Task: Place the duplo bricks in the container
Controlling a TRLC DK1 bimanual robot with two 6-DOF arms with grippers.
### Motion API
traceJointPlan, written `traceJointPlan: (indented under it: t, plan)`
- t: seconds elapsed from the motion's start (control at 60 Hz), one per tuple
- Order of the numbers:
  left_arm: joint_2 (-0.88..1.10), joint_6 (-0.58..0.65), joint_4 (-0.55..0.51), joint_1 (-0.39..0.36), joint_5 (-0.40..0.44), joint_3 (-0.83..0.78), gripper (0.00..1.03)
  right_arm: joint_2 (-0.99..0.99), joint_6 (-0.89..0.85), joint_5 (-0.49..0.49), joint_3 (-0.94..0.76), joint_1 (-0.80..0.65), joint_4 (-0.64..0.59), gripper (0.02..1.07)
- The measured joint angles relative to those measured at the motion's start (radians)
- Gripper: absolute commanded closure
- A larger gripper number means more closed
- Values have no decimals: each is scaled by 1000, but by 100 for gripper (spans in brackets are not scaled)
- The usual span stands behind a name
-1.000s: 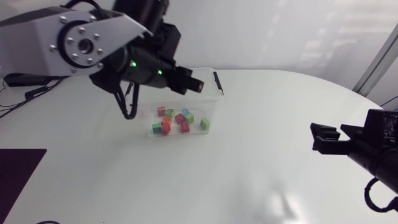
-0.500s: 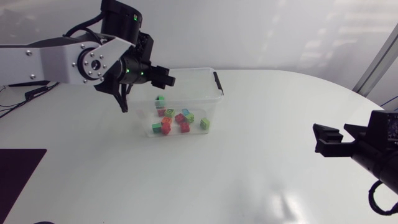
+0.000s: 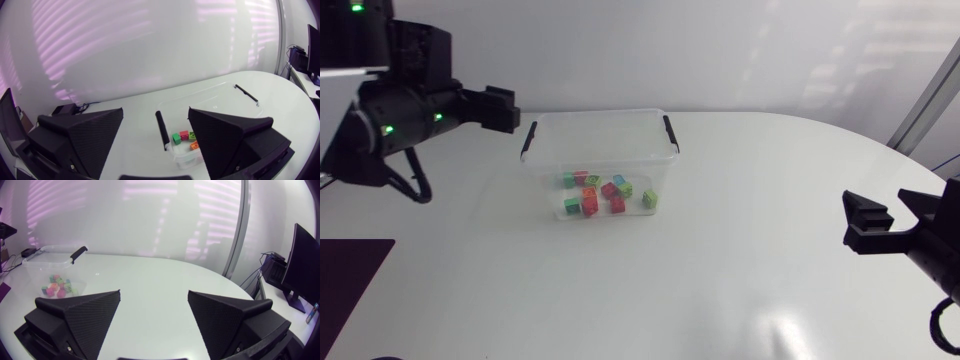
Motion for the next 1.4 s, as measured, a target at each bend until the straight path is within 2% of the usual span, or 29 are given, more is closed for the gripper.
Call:
traceJointPlan:
  t: [0.233,0.633,0.867,1.4]
  plan:
    - [-266,53,8,77,0,-185,11,-84,-41,16,-10,0,0,9]
    - [-621,108,21,161,11,-443,11,-259,-100,16,-68,7,-12,9]
    - [-739,90,36,204,84,-555,11,-293,-92,5,-146,6,13,9]
    - [-1019,-41,60,308,267,-824,10,-378,12,-40,-306,6,135,9]
